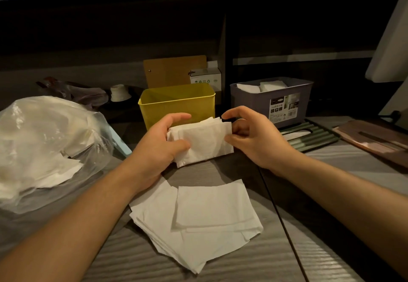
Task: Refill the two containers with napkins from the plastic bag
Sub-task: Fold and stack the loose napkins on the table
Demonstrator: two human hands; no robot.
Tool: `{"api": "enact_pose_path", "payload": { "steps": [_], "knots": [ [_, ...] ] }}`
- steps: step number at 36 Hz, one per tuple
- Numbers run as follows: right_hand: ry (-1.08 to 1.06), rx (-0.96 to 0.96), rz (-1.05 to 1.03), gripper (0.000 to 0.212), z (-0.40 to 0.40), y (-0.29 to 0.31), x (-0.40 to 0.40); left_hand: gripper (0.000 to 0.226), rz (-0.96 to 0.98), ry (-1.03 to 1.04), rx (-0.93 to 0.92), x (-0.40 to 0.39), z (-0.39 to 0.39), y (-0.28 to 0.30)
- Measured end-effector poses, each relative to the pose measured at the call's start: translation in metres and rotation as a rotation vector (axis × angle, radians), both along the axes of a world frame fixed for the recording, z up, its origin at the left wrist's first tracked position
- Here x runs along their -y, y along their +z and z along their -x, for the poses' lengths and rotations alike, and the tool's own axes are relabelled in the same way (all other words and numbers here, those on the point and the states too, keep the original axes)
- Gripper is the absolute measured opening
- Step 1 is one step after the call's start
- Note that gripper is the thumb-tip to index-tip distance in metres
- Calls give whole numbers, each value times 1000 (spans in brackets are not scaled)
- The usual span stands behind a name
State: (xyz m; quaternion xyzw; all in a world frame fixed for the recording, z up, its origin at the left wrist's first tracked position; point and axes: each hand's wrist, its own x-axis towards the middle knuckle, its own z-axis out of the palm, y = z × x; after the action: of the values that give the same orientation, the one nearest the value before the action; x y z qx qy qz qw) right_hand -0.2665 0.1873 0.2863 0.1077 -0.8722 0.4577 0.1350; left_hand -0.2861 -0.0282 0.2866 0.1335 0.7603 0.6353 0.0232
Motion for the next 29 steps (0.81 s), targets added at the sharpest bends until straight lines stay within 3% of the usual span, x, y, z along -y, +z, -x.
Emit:
{"api": "enact_pose_path", "payload": {
  "steps": [4, 8, 11, 15, 18, 20, 22, 25, 27, 29],
  "knots": [
    [-4, -45, -22, 43, 1, 1, 2, 63, 50, -33, -10, -1, -2, 0],
    [99, 65, 44, 73, -3, 5, 10, 70, 73, -55, -4, -2, -4, 2],
    [155, 74, 18, 83, -6, 7, 16, 74, 77, -77, -15, -2, -4, 1],
    [28, -48, -122, 77, -6, 9, 16, 63, 126, -36, -52, -1, 0, -3],
    [39, -241, -181, 49, -13, 20, 10, 56, 115, 11, -23, 2, 5, -5],
    [230, -124, -226, 24, -22, 33, 1, 54, 87, 16, 2, 4, 5, -6],
    [443, 144, -427, 17, -30, 44, -9, 52, 73, 14, 7, 5, 6, -7],
    [658, 404, -611, 38, -36, 51, -18, 51, 64, 2, 0, 8, 7, -8],
    [706, 439, -623, 56, -37, 54, -21, 52, 61, -11, -2, 9, 8, -9],
    [735, 430, -658, 59, -36, 53, -23, 52, 64, -22, -3, 9, 7, -9]
  ]
}}
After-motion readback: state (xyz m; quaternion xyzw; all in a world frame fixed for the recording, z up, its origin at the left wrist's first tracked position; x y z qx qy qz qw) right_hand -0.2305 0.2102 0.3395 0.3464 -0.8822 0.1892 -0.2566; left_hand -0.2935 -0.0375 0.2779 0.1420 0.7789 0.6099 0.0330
